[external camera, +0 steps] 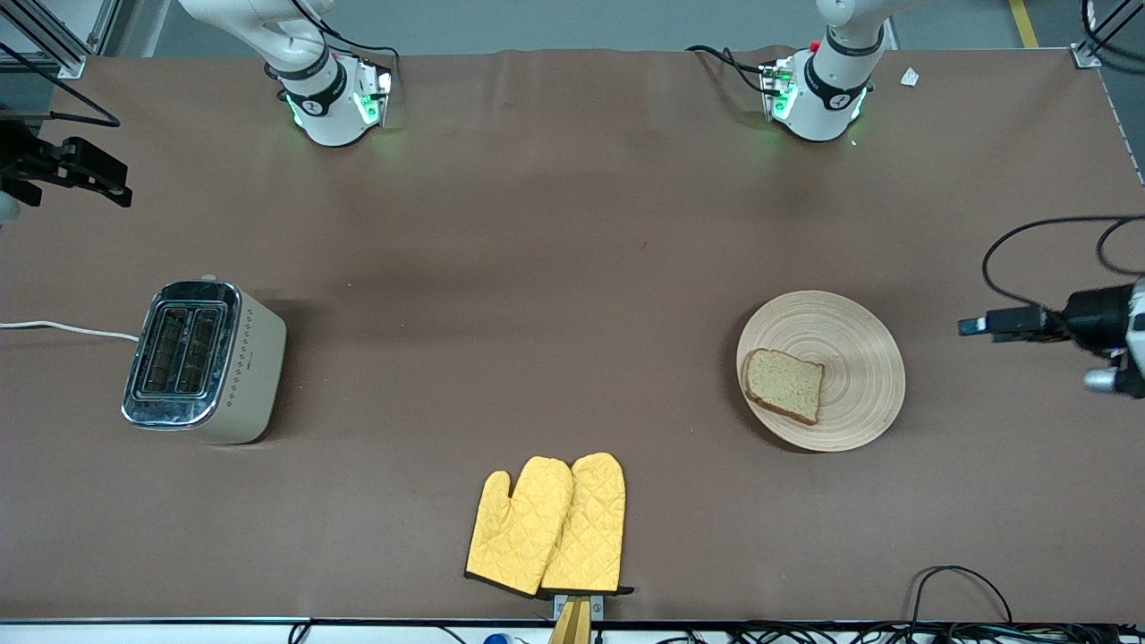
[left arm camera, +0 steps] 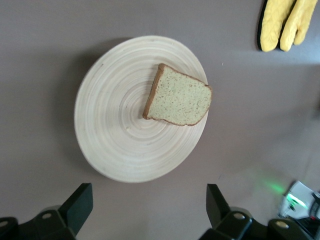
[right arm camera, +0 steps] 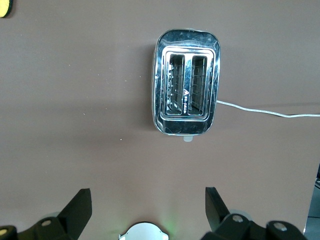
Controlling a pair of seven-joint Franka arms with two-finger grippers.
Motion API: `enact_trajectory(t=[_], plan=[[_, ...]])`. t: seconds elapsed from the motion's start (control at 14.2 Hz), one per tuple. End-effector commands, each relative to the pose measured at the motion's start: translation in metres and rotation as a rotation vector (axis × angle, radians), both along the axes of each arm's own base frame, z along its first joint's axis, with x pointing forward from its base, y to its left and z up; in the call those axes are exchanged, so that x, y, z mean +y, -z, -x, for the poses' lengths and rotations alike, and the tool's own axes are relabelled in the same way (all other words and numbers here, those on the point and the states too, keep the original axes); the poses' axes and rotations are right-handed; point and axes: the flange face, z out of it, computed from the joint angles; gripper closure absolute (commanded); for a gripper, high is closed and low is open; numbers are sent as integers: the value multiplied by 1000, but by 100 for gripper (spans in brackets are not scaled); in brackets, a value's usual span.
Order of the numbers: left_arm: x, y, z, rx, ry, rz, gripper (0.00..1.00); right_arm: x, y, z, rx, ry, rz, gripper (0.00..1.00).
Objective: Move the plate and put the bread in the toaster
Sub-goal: 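Move the left gripper down toward the rim of the wooden plate, then push the plate toward the toaster with the left gripper while the right gripper descends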
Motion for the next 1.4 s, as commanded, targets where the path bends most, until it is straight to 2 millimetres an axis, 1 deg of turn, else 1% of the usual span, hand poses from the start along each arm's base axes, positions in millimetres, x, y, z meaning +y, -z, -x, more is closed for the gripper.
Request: enact_trajectory(t=[0.0, 0.07, 0.14, 0.21, 0.28, 0.35, 0.42, 0.49, 0.7, 0.77, 0.84, 0.91, 0.98, 1.05, 1.12, 1.19, 1.26, 1.33], plan=[[12, 73, -18, -18, 45, 108, 0, 2, 0, 2, 4, 10, 13, 0], [11, 100, -21, -26, 56, 159, 0, 2, 0, 2, 5, 11, 10, 0], [15, 125, -22, -46, 70, 184, 0, 1, 0, 2, 5, 13, 6, 0], [23, 146, -22, -72, 73, 192, 0, -1, 0, 2, 5, 16, 6, 0], [25, 163, -21, -81, 78, 202, 0, -2, 1, 2, 6, 16, 5, 0], [26, 177, -19, -88, 82, 216, 0, -2, 2, 2, 11, 17, 5, 0], [25, 186, -18, -92, 90, 225, 0, -2, 1, 2, 10, 15, 5, 0], [28, 192, -18, -100, 85, 225, 0, -2, 1, 2, 8, 16, 5, 0], [26, 208, -16, -96, 88, 235, 1, -1, 2, 2, 11, 15, 5, 0], [26, 210, -16, -99, 89, 236, 19, -1, 1, 2, 9, 16, 5, 0], [25, 209, -16, -117, 104, 245, 48, 0, 2, 2, 13, 14, 5, 0], [24, 209, -17, -134, 99, 265, 68, 0, 3, 2, 15, 15, 5, 0], [23, 209, -18, -140, 81, 282, 82, 0, 3, 3, 17, 16, 2, 0], [24, 211, -17, -138, 76, 288, 92, 3, 5, 3, 25, 10, 0, 0], [23, 212, -17, -136, 78, 289, 99, 5, 15, 0, 41, 8, -13, 0], [24, 212, -17, -136, 77, 287, 100, 10, 28, -4, 55, 4, -53, 0], [22, 211, -17, -138, 82, 289, 100, 11, 46, -12, 61, 9, -107, 0], [21, 210, -18, -144, 86, 291, 100, 8, 66, -18, 80, 24, -132, 0]])
